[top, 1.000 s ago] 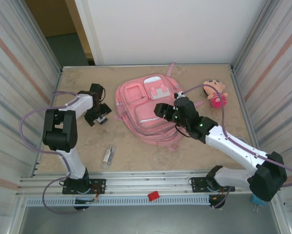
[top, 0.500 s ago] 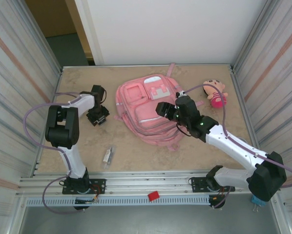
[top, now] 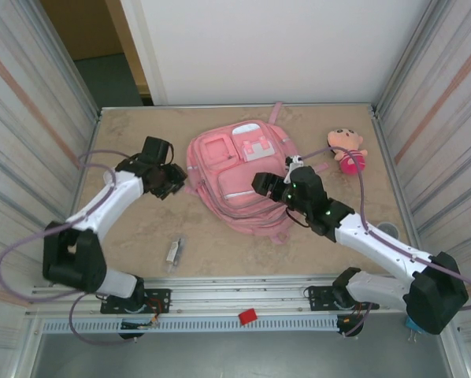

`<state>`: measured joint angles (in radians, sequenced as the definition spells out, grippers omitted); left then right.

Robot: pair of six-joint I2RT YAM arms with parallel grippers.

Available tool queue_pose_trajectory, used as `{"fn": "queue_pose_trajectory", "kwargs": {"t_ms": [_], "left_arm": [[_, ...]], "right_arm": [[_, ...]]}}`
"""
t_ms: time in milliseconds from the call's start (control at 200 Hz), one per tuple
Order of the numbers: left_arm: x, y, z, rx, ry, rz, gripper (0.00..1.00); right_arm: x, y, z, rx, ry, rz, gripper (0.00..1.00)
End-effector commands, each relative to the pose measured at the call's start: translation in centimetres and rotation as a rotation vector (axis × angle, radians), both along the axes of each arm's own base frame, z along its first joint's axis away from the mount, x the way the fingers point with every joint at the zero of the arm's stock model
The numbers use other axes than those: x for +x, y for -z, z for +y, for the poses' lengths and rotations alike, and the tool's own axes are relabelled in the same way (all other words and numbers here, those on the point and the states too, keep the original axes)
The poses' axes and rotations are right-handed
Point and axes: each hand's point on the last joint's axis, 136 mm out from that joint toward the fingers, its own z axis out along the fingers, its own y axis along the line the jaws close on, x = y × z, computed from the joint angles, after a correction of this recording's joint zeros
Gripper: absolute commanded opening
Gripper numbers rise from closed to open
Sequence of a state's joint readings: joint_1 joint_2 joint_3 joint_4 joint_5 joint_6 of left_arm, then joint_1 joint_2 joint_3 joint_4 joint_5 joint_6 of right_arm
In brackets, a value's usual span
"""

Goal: Pack the student bag

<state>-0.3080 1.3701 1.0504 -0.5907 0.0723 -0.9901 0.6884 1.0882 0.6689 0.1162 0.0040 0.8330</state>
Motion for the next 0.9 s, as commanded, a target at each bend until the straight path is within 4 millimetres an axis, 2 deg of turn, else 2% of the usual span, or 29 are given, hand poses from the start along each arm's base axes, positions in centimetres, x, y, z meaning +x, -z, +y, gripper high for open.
{"fn": "queue_pose_trajectory", "kwargs": {"t_ms": [0, 70, 246, 456, 732, 897], "left_arm": [[-1.0, -1.4, -2.8, -0.229, -0.051, -0.044, 0.46], [-1.3, -2.6, -4.3, -0.333, -0.061, -0.073, 0.45], [-2.2, -5.0, -7.2, -0.448, -0.043, -0.105, 0.45], [-2.8, -4.5, -9.8, -0.599, -0.051, -0.053, 0.45], [-3.3, -5.8, -11.3, -0.623, -0.006, -0.058, 0.46], [-3.5, -6.0, -12.0, -0.642, 0.013, -0.049, 0.46]], "right_arm": [[-0.7, -3.9, 1.8, 0.155, -0.055, -0.158, 0.73], [-1.3, -4.1, 2.9, 0.152, -0.091, -0.197, 0.72], [-2.2, -3.2, 7.3, 0.104, -0.185, -0.221, 0.71], [-2.2, -2.4, 11.6, 0.184, -0.293, -0.216, 0.68], [-1.2, -1.1, 12.8, 0.129, -0.286, -0.191, 0.64], [-0.9, -1.1, 13.4, 0.123, -0.288, -0.186, 0.55]]}}
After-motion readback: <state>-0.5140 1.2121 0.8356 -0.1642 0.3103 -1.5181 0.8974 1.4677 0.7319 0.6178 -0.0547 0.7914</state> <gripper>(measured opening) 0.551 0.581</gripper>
